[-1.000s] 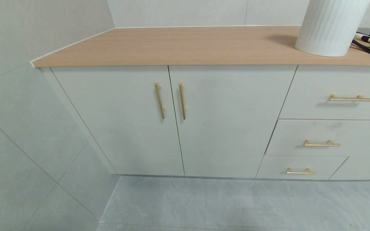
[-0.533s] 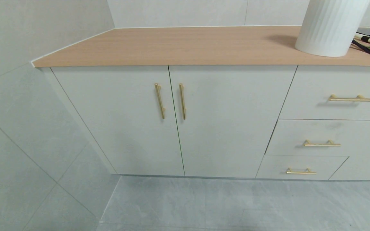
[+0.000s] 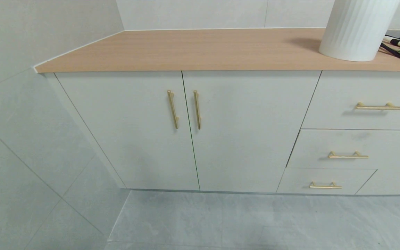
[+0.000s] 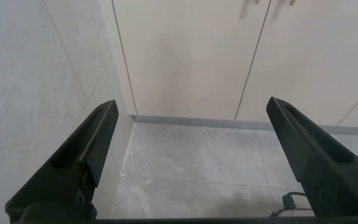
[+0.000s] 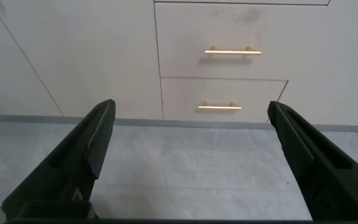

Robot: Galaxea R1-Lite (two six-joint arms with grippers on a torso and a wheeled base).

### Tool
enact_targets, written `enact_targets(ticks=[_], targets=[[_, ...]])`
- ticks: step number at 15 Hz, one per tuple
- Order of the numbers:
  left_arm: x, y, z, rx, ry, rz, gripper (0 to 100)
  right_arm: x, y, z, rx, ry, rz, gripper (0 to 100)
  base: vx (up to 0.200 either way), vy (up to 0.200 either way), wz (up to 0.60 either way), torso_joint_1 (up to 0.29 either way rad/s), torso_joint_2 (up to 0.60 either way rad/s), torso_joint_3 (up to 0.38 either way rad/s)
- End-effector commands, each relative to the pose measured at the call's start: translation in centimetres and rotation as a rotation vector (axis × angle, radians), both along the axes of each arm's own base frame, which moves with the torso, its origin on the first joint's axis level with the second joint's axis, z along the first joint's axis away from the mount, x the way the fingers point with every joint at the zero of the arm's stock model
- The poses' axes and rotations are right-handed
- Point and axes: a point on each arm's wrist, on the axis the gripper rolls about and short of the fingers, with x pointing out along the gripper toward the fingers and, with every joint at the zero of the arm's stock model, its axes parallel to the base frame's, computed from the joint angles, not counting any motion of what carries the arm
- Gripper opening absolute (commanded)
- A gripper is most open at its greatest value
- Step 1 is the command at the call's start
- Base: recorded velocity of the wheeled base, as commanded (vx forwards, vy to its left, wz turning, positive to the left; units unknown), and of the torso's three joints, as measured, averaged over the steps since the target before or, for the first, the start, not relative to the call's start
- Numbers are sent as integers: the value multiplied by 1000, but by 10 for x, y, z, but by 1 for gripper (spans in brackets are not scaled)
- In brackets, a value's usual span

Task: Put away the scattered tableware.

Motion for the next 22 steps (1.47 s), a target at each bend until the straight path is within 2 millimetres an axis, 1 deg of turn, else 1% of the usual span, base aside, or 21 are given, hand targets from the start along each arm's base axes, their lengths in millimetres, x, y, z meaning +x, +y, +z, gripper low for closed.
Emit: enact_targets(ticks=[1,5,7,8,9,12,15,22], targets=[[0,0,0,-2,0,2,100,0,0,0,-2,3,0,100,0,0,0,0,0,0],[0,0,0,-2,0,2,100,0,0,0,2,3,0,100,0,0,0,0,0,0],[0,0,-3,33,33,21,100,0,0,0,4,3,0,100,0,0,0,0,0,0],[0,-1,-4,106,39,-24,100,0,0,0,4,3,-1,100,0,0,0,0,0,0],[0,-1,-4,111,39,-29,100,0,0,0,4,3,-1,100,0,0,0,0,0,0],[0,-1,-4,37,37,-33,100,0,0,0,2,3,0,100,0,0,0,0,0,0],[0,-1,-4,46,37,-33,100,0,0,0,2,3,0,100,0,0,0,0,0,0],[0,-1,-4,48,37,-33,100,0,0,0,4,3,-1,100,0,-200,0,6,4,3]])
